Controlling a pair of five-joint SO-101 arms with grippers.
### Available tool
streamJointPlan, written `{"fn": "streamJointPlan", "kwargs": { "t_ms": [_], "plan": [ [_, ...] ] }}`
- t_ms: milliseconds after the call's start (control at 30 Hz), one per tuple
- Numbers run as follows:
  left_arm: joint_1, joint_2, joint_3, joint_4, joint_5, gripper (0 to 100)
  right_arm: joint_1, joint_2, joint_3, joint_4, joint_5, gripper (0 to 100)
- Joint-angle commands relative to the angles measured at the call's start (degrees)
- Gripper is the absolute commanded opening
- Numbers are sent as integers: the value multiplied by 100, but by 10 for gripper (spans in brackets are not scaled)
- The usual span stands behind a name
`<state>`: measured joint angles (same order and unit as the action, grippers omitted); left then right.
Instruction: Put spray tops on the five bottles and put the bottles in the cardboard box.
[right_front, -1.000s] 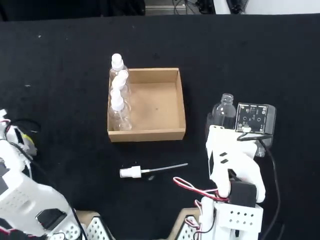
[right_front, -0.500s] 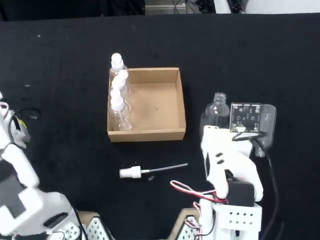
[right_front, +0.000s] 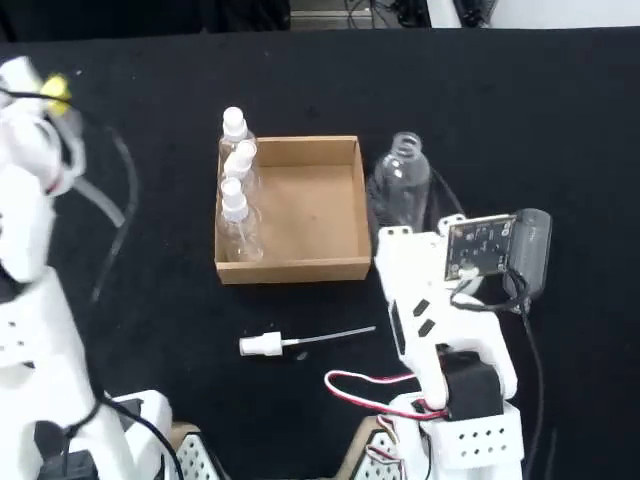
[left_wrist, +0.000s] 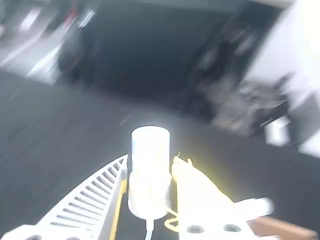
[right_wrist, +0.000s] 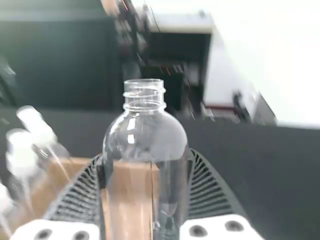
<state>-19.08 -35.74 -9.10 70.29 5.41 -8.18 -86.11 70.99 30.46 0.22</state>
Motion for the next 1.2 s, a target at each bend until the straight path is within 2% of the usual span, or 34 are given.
{"fn": "streamJointPlan", "kwargs": {
  "t_ms": [0, 100, 300, 733, 900, 1167],
  "plan": [
    [1156, -176, -558, -642, 431, 30, -466, -127, -295, -615, -44, 11],
    [1763, -211, -567, -905, 686, 30, -712, -145, -48, -949, -44, 11],
    [2580, -246, -567, -1389, 668, 30, -1011, -154, 330, -1169, -44, 11],
    [3222, -404, -558, -1565, 782, 30, -1169, -154, 549, -1125, -44, 11],
    [3591, -492, 145, -2620, 958, 30, -1160, -154, 549, -1125, -44, 11],
    [3600, -677, 1859, -5046, 958, 30, -1152, -154, 602, -1116, -44, 11]
  ]
}}
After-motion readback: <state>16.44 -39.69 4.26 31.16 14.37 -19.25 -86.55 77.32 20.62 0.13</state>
